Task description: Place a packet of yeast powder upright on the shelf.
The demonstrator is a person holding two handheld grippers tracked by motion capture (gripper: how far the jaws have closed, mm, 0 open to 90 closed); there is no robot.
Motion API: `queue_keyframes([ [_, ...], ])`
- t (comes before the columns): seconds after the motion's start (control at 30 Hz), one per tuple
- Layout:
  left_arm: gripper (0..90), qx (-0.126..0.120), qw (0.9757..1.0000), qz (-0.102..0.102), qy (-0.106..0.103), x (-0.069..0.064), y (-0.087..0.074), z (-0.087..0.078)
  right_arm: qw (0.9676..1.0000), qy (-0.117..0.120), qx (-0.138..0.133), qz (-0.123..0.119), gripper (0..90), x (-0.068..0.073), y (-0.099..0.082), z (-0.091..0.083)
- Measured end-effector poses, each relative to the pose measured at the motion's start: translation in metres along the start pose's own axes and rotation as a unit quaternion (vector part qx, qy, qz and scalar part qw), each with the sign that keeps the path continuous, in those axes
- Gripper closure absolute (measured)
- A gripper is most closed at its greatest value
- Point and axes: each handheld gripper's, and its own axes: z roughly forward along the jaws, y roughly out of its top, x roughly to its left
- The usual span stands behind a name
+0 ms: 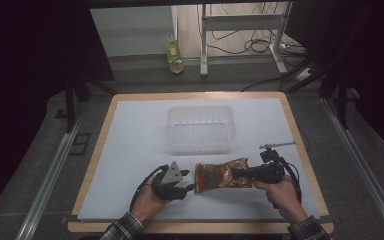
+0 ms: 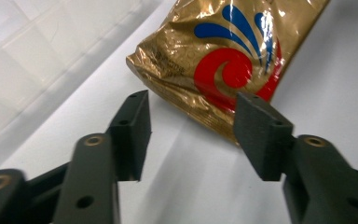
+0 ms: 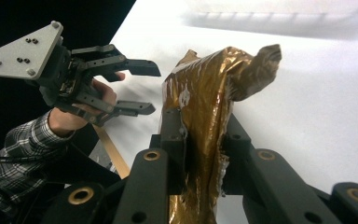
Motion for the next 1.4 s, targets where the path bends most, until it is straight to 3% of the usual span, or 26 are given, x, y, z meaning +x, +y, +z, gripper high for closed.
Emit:
queue_keyframes([
  [0.43, 25.2, -0.013, 0.9999, 0.004, 0.0, -0.009, -0.001, -0.014, 0.9999, -0.006, -0.007, -0.014, 75.7, 0.008, 0.008, -0.016],
  [0.87, 8.0, -0.005, 0.9999, -0.01, 0.006, -0.016, -0.005, -0.021, 0.9993, -0.019, -0.018, -0.028, 75.7, 0.016, 0.021, -0.033],
  [1.0, 4.9, -0.009, 0.9998, -0.016, 0.001, -0.018, -0.007, -0.024, 0.999, -0.019, -0.022, -0.034, 75.7, 0.02, 0.026, -0.036],
  [1.17, 0.4, -0.004, 0.9998, -0.013, 0.012, -0.021, -0.012, -0.023, 0.9989, -0.023, -0.022, -0.035, 75.8, 0.022, 0.033, -0.038],
  [1.4, 0.0, -0.004, 0.9999, -0.01, 0.006, -0.025, -0.014, -0.023, 0.9988, -0.027, -0.023, -0.034, 75.9, 0.023, 0.042, -0.038],
])
